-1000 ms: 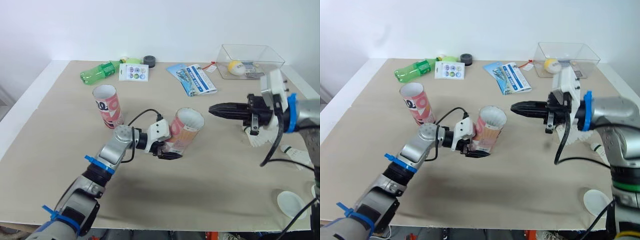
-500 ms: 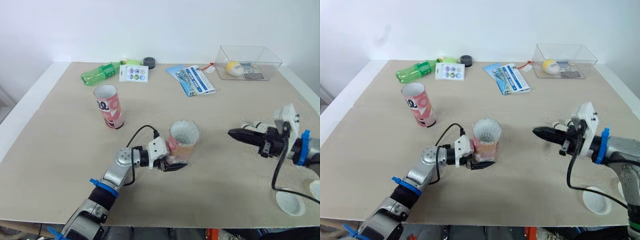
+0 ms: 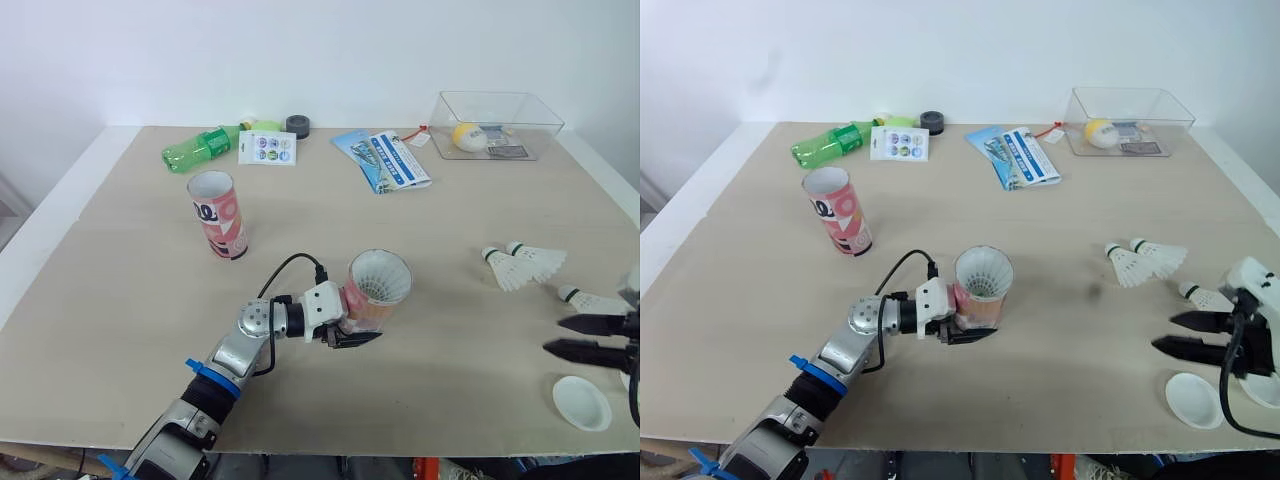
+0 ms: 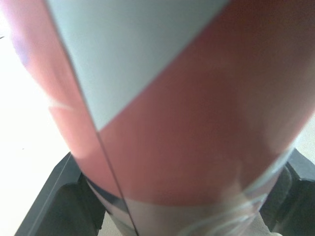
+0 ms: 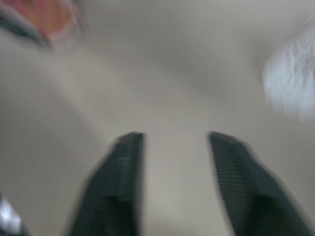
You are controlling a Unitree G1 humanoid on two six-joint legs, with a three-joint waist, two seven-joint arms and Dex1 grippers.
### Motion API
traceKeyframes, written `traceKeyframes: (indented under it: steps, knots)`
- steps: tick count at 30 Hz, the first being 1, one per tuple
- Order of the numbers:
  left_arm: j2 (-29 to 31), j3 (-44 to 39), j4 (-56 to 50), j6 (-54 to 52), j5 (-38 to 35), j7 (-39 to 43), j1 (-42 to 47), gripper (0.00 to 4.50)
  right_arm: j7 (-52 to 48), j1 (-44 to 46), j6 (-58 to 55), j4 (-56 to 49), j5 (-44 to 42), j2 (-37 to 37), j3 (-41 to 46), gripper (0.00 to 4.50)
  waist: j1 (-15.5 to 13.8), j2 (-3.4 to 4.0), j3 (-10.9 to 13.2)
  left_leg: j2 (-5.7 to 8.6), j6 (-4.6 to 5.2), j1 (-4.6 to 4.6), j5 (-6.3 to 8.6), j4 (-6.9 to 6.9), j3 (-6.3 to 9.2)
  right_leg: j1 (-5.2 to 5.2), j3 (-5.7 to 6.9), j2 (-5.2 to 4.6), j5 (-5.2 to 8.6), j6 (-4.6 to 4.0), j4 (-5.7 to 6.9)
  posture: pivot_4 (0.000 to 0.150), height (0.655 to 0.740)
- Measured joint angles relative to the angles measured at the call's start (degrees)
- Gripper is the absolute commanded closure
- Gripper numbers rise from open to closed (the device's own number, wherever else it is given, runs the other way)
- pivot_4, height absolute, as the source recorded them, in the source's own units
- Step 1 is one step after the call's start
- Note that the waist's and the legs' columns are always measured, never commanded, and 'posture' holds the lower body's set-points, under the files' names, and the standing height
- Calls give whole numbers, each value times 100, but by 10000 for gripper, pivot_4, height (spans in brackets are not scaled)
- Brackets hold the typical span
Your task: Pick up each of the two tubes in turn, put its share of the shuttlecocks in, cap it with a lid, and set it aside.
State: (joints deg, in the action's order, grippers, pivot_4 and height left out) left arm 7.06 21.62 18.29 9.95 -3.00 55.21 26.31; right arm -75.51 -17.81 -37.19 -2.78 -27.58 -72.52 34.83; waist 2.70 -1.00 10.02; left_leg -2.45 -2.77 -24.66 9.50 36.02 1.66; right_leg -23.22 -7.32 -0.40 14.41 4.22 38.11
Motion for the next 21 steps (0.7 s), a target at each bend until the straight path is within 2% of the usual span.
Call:
traceKeyframes:
  steps: [8,21]
  knots:
    - [-143,58,-51,-126,-4,-102,-78,11511,-513,-328,1282,777,1169,-401,-242,430,6,-14,8,0,-1,2,1,0,-2,-2,1,-1,0,-1,0,1500,7400]
    - [-151,91,-218,-283,-50,-150,-198,11511,-840,463,2145,1407,1516,-411,-1271,430,9,-10,6,1,-3,3,1,-3,-2,0,1,-2,3,-2,0,1500,7400]
